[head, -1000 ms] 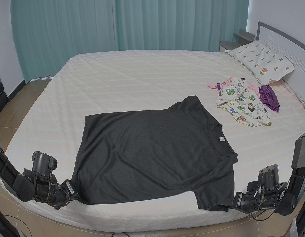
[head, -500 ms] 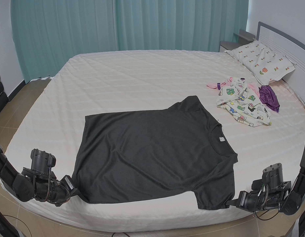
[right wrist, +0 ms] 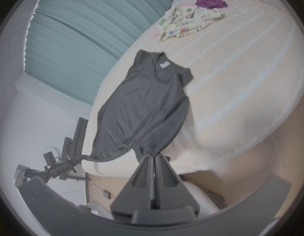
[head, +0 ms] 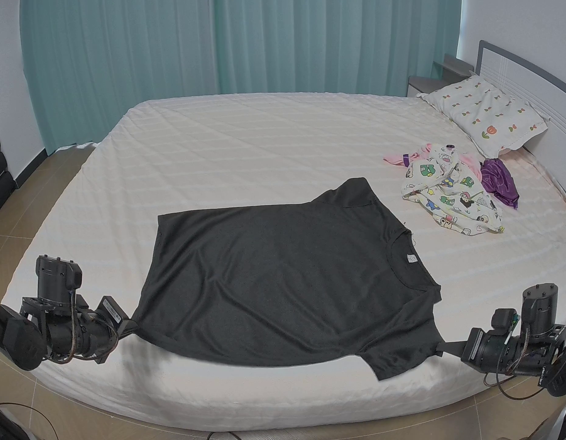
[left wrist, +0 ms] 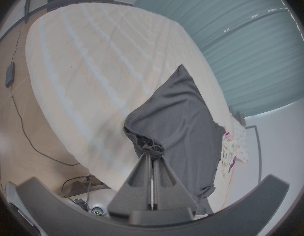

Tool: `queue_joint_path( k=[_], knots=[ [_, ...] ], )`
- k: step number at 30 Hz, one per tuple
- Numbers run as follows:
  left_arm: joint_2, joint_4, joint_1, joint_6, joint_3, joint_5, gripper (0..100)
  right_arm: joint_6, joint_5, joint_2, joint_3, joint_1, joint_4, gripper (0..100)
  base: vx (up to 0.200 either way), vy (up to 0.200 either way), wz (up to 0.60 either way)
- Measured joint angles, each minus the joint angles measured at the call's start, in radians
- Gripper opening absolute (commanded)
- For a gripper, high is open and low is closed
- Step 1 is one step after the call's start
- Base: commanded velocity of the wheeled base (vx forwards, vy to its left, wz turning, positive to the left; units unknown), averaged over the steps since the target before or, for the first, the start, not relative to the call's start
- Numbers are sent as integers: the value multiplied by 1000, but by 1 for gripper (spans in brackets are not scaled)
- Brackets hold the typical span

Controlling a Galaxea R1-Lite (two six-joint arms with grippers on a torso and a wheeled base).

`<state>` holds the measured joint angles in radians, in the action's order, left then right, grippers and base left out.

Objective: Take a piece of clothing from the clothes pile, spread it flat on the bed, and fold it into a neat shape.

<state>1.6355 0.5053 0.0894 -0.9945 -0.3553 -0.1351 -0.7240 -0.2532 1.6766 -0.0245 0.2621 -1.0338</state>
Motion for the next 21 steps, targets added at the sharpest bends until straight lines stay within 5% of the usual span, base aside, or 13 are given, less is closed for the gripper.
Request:
queue_joint_path(
  k=[21],
  knots=[
    [-86,-23,-82,-22,-45,-11,0,-37,-156,-220,-40,-164,14,0,0,0,0]
  ],
)
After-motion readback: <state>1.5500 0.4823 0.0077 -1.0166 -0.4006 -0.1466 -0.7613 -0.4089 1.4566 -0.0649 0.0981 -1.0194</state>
